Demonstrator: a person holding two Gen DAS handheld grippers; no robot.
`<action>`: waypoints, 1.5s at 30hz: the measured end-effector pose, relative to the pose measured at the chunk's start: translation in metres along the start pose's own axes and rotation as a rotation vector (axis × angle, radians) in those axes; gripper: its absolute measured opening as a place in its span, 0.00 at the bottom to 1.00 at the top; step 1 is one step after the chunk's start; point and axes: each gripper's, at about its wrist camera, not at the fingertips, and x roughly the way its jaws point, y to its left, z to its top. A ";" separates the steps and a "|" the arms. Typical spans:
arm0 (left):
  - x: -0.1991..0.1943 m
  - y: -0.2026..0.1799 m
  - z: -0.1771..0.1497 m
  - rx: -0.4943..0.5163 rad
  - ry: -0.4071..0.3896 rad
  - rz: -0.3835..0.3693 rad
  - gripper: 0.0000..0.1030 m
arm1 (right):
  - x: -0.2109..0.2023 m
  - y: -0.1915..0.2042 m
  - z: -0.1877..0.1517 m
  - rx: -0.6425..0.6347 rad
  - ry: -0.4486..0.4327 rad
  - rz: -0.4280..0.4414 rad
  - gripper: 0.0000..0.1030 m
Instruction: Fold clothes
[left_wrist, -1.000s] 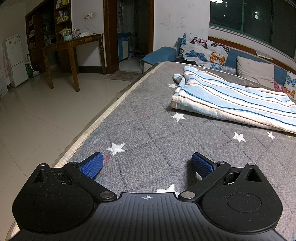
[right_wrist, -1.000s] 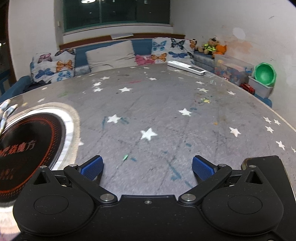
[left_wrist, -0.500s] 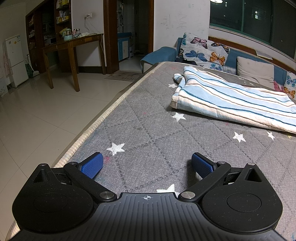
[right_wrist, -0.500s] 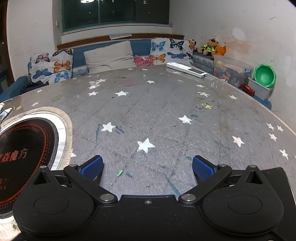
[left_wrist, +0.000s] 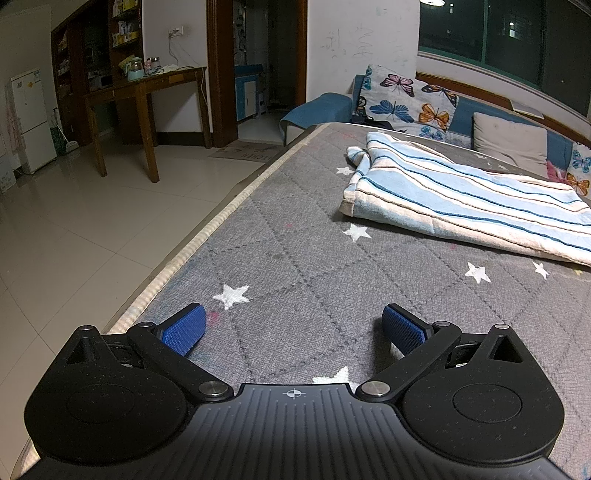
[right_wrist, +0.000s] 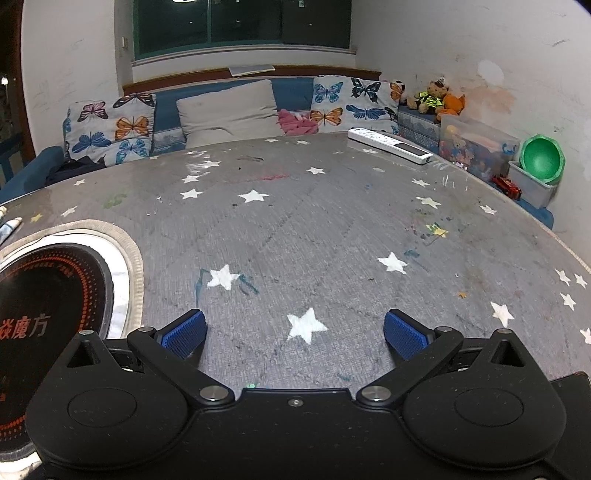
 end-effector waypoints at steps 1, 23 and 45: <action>0.000 0.000 0.000 0.000 0.000 0.000 1.00 | 0.000 0.000 0.000 0.000 0.000 0.000 1.00; 0.000 0.000 0.000 -0.003 -0.001 -0.001 1.00 | 0.001 0.001 0.000 0.002 0.001 0.002 1.00; -0.021 0.011 0.022 0.049 -0.007 0.008 0.99 | 0.001 0.001 0.000 0.003 0.001 0.002 1.00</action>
